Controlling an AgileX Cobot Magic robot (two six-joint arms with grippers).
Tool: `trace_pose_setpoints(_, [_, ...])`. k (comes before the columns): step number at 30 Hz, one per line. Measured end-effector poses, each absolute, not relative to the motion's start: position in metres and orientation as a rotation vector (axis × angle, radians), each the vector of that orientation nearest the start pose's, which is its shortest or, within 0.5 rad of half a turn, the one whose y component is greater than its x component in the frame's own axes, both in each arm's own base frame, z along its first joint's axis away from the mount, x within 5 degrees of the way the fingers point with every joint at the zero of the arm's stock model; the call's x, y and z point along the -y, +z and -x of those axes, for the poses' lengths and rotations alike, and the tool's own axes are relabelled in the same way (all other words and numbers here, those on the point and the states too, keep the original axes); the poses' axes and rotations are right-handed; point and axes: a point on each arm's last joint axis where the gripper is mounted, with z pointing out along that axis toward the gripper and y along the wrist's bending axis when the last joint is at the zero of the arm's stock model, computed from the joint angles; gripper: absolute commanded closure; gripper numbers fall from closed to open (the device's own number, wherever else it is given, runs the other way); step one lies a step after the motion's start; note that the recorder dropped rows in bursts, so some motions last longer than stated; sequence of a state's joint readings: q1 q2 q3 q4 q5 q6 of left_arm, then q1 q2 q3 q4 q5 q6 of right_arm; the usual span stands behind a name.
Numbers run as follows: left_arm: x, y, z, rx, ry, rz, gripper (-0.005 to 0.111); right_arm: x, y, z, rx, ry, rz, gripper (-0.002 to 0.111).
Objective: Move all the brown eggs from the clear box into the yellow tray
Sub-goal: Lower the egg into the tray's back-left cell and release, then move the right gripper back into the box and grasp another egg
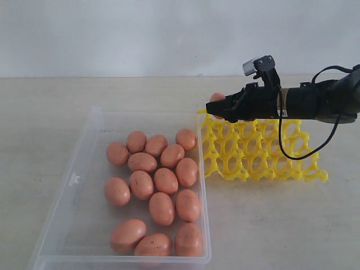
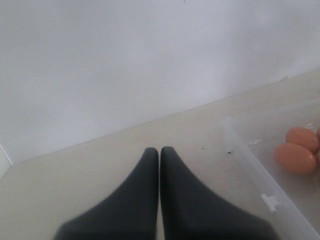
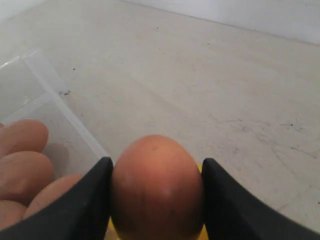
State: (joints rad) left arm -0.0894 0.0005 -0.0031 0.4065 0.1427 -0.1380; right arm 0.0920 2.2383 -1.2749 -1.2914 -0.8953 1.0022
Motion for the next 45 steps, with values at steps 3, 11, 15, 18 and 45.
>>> trace_pose_setpoints(3, [0.0,0.202,-0.056,-1.597,0.181,-0.242,0.105,-0.106,0.11,-0.427,-1.89,0.827,0.718,0.109])
trace_pose_setpoints(11, [0.0,0.202,-0.056,-1.597,0.171,-0.232,0.105,-0.105,0.108,-0.43,-1.874,0.774,0.734,0.091])
trace_pose_setpoints(15, [0.0,0.202,-0.056,-1.6,0.153,-0.213,0.105,-0.104,0.102,-0.431,-1.887,0.781,0.706,0.082])
trace_pose_setpoints(18, [0.0,0.202,-0.056,-1.603,0.146,-0.205,0.105,-0.104,0.099,-0.432,-1.879,0.783,0.682,0.081])
trace_pose_setpoints(45, [-0.002,0.197,-0.056,-1.668,0.064,-0.085,0.105,-0.119,0.204,-0.415,-1.563,0.834,0.821,0.082])
